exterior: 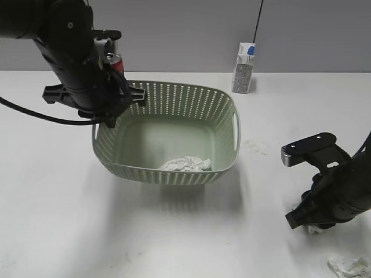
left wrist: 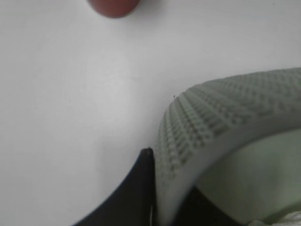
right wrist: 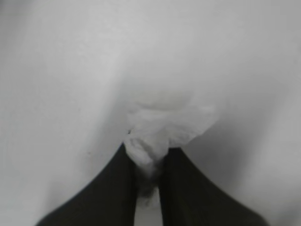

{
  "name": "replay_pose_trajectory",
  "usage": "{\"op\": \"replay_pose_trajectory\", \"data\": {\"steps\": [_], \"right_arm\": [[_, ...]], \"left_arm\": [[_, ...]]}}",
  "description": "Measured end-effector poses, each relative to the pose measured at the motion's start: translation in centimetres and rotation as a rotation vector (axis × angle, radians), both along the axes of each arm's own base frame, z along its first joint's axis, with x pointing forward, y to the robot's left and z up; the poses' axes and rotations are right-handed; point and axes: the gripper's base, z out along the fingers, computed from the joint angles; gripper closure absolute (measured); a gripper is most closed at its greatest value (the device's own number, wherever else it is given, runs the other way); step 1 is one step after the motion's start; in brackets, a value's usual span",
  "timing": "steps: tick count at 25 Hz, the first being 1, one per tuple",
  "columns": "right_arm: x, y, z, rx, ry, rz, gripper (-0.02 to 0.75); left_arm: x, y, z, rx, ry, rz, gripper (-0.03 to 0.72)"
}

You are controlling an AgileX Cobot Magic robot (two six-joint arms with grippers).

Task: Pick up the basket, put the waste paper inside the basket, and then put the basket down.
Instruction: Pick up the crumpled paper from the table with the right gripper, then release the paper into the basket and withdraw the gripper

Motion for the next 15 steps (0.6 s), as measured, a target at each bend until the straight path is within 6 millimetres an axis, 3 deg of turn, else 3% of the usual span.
{"op": "replay_pose_trajectory", "data": {"steps": [1,3,7,10,15], "right_arm": [[0.0,0.0,0.0,0.000,0.000,0.000,0.612],[0.0,0.0,0.2,0.008,-0.003,-0.010,0.690],[0.4,0.3,2.5,0.051,-0.029,-0.037,0.719],[1.5,1.5,6.4,0.127,-0.096,0.006,0.722],[3.0,5.2,14.5,0.329,-0.301,0.162,0.723]], "left_arm": [[0.0,0.0,0.0,0.000,0.000,0.000,0.688],[0.0,0.0,0.0,0.000,0.000,0.000,0.688],[0.0,0.0,0.0,0.000,0.000,0.000,0.688],[0.0,0.0,0.0,0.000,0.000,0.000,0.688],[0.0,0.0,0.0,-0.002,-0.002,0.000,0.688]]}}
